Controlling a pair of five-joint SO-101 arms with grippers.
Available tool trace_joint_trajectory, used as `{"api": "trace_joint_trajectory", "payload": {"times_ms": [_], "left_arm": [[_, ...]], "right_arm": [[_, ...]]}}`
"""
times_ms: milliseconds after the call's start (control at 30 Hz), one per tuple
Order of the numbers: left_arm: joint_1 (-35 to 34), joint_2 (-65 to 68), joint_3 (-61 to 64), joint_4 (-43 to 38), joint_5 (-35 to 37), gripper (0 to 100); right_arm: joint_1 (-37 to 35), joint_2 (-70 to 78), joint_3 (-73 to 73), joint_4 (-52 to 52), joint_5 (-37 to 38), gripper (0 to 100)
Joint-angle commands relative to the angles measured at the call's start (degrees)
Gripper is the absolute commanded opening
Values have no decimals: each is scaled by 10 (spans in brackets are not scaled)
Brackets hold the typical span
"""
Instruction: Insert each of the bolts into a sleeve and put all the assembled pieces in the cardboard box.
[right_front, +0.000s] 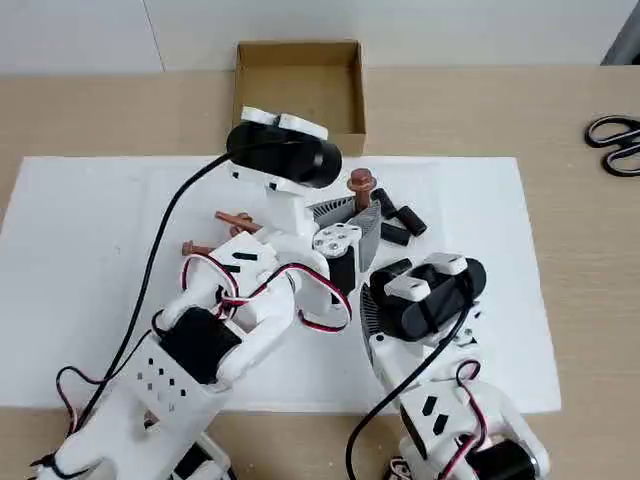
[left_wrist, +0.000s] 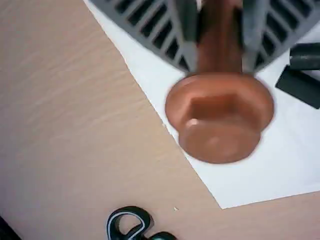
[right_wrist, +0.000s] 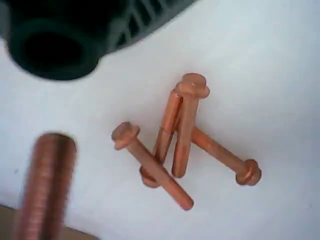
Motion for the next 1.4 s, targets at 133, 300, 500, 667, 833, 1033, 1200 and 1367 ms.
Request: {"api": "trace_joint_trajectory", "payload": {"times_ms": [133,300,500,667,833,1033,1200,1367], "left_arm": [[21,-6,-36,-4,-4,6],[24,-6,-36,-3,-4,6],[41,-3,-35,10,-3,6],[41,-4,-33,21,-3,6],[41,-5,-33,41,-3,6],[42,-5,-31,55,-3,6],[42,-5,-32,106,-3,6],[47,-5,-32,135,-3,6]], "right_arm": [[0,-5,-2,-9,-7,4],[0,-5,-2,-9,-7,4],[1,-5,-2,-9,-7,4],[1,-5,-2,-8,-6,4],[1,-5,-2,-8,-6,4],[1,-5,-2,-8,-6,4],[1,-5,-2,-8,-6,4],[1,-5,-2,-8,-6,4]]}}
